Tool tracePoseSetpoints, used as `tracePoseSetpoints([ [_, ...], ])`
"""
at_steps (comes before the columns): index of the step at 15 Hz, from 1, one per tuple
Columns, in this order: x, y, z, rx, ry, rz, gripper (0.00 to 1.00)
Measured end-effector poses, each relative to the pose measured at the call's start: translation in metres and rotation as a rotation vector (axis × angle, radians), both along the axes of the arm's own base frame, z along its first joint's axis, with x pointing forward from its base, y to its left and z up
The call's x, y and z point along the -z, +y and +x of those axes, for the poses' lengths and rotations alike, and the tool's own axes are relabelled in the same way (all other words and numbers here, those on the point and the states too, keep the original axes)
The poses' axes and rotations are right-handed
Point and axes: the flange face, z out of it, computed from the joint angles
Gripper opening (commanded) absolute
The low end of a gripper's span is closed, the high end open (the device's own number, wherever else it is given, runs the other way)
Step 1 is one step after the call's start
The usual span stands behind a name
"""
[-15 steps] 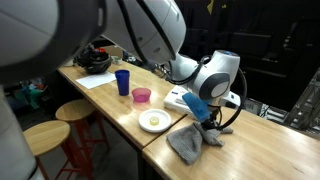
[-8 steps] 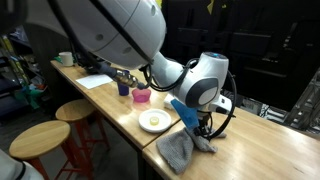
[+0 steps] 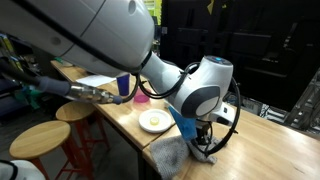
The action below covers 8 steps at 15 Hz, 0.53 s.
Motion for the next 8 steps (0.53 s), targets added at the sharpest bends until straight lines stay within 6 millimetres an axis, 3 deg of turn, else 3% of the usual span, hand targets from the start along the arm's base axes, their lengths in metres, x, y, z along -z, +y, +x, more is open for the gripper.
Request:
tracePoseSetpoints([
  [8, 0.001, -0.058, -0.038, 0.101, -0.019, 0.019, 0.02],
])
